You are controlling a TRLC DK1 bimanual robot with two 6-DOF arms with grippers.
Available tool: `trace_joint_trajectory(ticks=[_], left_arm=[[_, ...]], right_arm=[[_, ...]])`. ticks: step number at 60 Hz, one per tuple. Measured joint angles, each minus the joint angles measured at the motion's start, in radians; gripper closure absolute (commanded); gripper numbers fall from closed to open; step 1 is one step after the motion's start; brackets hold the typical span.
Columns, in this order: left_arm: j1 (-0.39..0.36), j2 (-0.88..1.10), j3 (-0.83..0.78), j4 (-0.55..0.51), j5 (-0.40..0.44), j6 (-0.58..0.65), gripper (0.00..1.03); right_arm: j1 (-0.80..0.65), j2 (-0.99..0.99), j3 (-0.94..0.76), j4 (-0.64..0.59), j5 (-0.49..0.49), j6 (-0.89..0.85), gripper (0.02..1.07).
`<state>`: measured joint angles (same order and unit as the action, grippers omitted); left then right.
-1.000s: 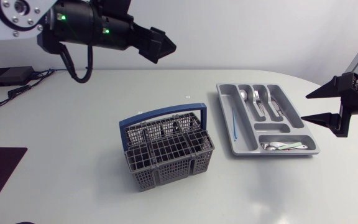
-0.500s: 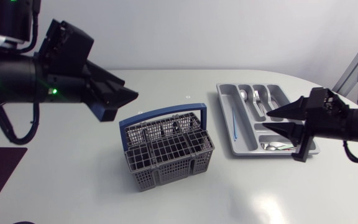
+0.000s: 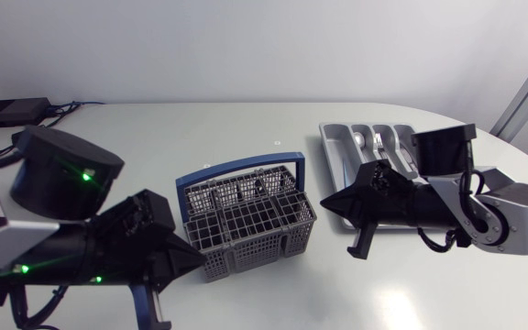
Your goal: Unload the cutlery basket into the drawer organizer.
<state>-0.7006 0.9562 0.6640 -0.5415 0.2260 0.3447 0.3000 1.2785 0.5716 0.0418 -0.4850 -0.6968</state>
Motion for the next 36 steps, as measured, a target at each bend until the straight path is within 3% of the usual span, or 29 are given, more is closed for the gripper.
trace_joint_trajectory(ticks=[11,36], left_arm=[[-0.017,0.084,-0.071,0.115,-0.036,0.0,1.0],[0.128,0.23,-0.103,0.327,-0.052,0.07,1.0]], right_arm=[[0.068,0.013,-0.026,0.01,0.042,0.024,1.02],[0.166,0.014,-0.049,0.087,0.126,0.098,1.02]])
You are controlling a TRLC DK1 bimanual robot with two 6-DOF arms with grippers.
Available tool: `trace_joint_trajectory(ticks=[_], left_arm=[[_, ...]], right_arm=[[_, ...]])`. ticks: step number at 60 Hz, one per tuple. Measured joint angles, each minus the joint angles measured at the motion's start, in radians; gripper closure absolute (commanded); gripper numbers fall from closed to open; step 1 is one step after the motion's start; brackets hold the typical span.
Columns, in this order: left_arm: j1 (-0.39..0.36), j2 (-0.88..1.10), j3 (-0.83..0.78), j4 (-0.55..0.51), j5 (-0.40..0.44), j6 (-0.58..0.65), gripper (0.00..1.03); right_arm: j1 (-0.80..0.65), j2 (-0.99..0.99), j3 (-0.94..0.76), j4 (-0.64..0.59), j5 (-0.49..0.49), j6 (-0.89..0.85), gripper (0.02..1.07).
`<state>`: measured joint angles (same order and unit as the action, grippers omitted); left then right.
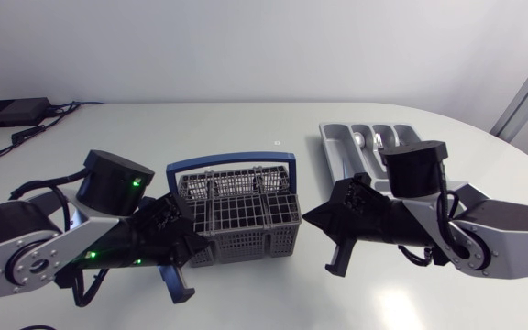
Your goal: Unload the cutlery basket into the drawer organizer.
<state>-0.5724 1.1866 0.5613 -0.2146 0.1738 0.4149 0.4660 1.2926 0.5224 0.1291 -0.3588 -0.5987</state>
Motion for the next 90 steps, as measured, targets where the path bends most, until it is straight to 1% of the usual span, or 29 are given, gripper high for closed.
trace_joint_trajectory(ticks=[9,25,28,31,37,40,44,49,55,76,90], left_arm=[[0.047,0.052,0.0,0.034,-0.001,0.032,1.0],[0.051,0.102,0.018,0.041,-0.002,0.035,1.0],[0.051,0.103,0.021,0.041,-0.004,0.035,1.0],[0.051,0.103,0.023,0.041,-0.004,0.035,1.0],[0.051,0.103,0.026,0.04,-0.005,0.035,1.0],[0.051,0.103,0.027,0.04,-0.007,0.035,1.0],[0.051,0.102,0.028,0.04,-0.008,0.035,1.0],[0.051,0.102,0.029,0.041,-0.008,0.035,1.0],[0.051,0.102,0.031,0.041,-0.008,0.035,1.0],[0.051,0.103,0.042,0.041,-0.013,0.035,1.0],[0.051,0.121,0.057,0.05,-0.016,0.035,1.0]], right_arm=[[0.007,0.005,0.0,0.003,0.017,0.008,1.02],[0.005,0.013,0.001,-0.003,0.033,0.012,1.02],[0.004,-0.01,0.001,-0.038,0.032,0.012,1.02],[0.005,-0.061,0.001,-0.1,0.024,0.012,1.02],[0.042,-0.208,0.0,-0.201,0.019,0.013,1.02],[0.085,-0.277,0.0,-0.232,0.02,0.018,1.02],[0.147,-0.326,-0.001,-0.238,0.029,0.03,1.02],[0.199,-0.319,-0.001,-0.222,0.047,0.046,1.02],[0.22,-0.243,-0.001,-0.163,0.05,0.055,1.02],[0.219,-0.01,-0.001,0.016,0.059,0.075,1.02],[0.195,0.058,0.003,0.061,0.061,0.075,1.02]])
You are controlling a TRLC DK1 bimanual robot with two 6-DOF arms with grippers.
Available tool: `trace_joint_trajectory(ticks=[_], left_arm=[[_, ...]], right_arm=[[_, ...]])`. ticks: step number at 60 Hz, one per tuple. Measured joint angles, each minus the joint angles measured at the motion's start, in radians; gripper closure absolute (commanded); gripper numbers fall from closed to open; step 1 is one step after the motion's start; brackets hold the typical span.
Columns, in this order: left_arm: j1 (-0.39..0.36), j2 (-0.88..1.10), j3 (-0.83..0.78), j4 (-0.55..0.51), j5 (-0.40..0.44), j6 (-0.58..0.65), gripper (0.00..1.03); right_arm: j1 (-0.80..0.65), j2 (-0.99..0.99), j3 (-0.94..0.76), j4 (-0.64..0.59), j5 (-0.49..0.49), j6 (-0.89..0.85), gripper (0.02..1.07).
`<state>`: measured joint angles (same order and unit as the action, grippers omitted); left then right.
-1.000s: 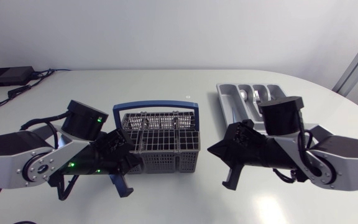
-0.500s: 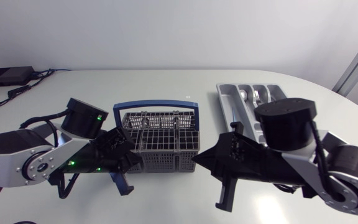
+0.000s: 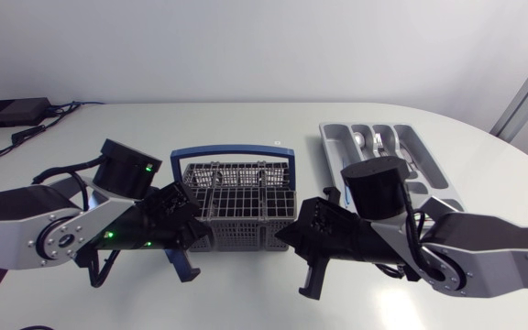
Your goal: Unload the cutlery basket into the drawer organizer.
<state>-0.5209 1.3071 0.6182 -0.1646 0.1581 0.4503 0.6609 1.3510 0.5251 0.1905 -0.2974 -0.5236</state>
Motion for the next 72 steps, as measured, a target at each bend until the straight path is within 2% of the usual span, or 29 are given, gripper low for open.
trace_joint_trajectory(ticks=[21,30,37,42,45,52,58,60,64,69,72], left_arm=[[0.0,0.001,0.005,0.005,0.0,0.0,1.0],[0.0,-0.147,-0.019,-0.053,-0.003,0.0,0.99],[0.021,-0.306,-0.036,-0.112,-0.002,0.0,0.85],[0.075,-0.384,-0.036,-0.135,0.002,0.0,0.64],[0.119,-0.418,-0.036,-0.144,0.016,0.0,0.48],[0.237,-0.482,-0.04,-0.152,0.056,0.0,0.35],[0.341,-0.514,-0.045,-0.152,0.101,0.0,0.31],[0.377,-0.524,-0.047,-0.153,0.122,0.0,0.27],[0.437,-0.546,-0.048,-0.154,0.161,-0.002,0.02],[0.5,-0.582,-0.048,-0.153,0.193,-0.008,0.03],[0.526,-0.603,-0.048,-0.153,0.204,-0.013,0.03]], right_arm=[[-0.008,-0.011,0.007,-0.016,0.0,0.0,1.02],[-0.008,-0.147,-0.006,-0.1,0.016,0.0,1.02],[-0.016,-0.301,-0.015,-0.176,0.038,0.0,1.02],[-0.059,-0.386,-0.017,-0.196,0.042,0.0,1.01],[-0.101,-0.426,-0.017,-0.202,0.048,0.0,1.01],[-0.203,-0.512,-0.027,-0.213,0.06,0.0,0.96],[-0.299,-0.582,-0.049,-0.214,0.06,0.001,0.96],[-0.335,-0.606,-0.057,-0.214,0.06,0.004,0.93],[-0.397,-0.653,-0.072,-0.214,0.062,0.008,0.85],[-0.46,-0.724,-0.097,-0.214,0.064,0.017,0.74],[-0.485,-0.769,-0.114,-0.216,0.065,0.023,0.61]])
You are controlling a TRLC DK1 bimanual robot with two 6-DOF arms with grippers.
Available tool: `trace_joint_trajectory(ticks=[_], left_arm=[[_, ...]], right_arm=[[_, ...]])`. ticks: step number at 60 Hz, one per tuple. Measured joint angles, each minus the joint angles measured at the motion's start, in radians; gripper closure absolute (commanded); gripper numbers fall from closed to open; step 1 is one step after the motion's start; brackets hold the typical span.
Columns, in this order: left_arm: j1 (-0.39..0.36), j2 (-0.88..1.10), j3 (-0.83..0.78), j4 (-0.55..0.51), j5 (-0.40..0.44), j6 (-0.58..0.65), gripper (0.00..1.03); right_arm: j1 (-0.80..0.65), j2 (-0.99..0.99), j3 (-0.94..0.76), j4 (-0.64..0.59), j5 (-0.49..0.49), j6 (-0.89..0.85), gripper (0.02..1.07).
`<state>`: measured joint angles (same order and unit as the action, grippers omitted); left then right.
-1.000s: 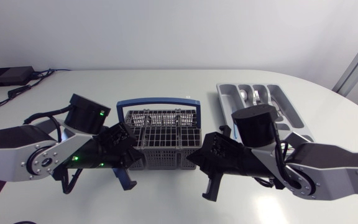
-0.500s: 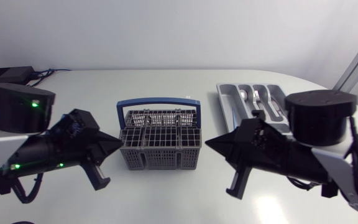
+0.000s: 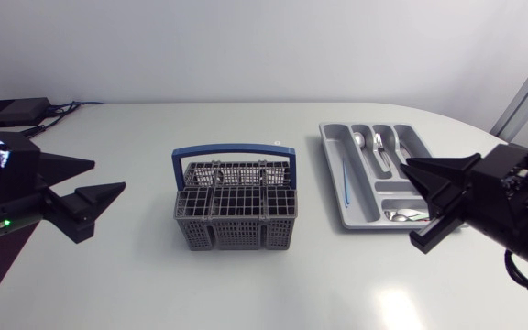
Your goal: Unload the cutlery basket into the drawer organizer.
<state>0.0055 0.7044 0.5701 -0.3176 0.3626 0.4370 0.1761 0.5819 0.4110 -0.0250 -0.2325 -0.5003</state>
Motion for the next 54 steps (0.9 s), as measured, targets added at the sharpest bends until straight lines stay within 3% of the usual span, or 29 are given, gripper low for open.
trace_joint_trajectory(ticks=[3,8,33,54], left_arm=[[0.018,-0.017,0.0,0.001,0.001,-0.016,0.03],[0.041,-0.044,-0.007,0.011,0.002,-0.045,0.03],[0.18,-0.169,-0.076,0.028,0.004,-0.193,0.03],[0.138,-0.348,-0.222,0.117,-0.101,-0.272,0.04]], right_arm=[[-0.018,-0.04,-0.016,-0.006,0.0,0.004,0.44],[-0.048,-0.111,-0.045,-0.024,0.0,0.007,0.04],[-0.148,-0.392,-0.156,-0.087,0.064,0.081,0.06],[-0.157,-0.47,-0.235,-0.076,0.126,0.193,0.06]])
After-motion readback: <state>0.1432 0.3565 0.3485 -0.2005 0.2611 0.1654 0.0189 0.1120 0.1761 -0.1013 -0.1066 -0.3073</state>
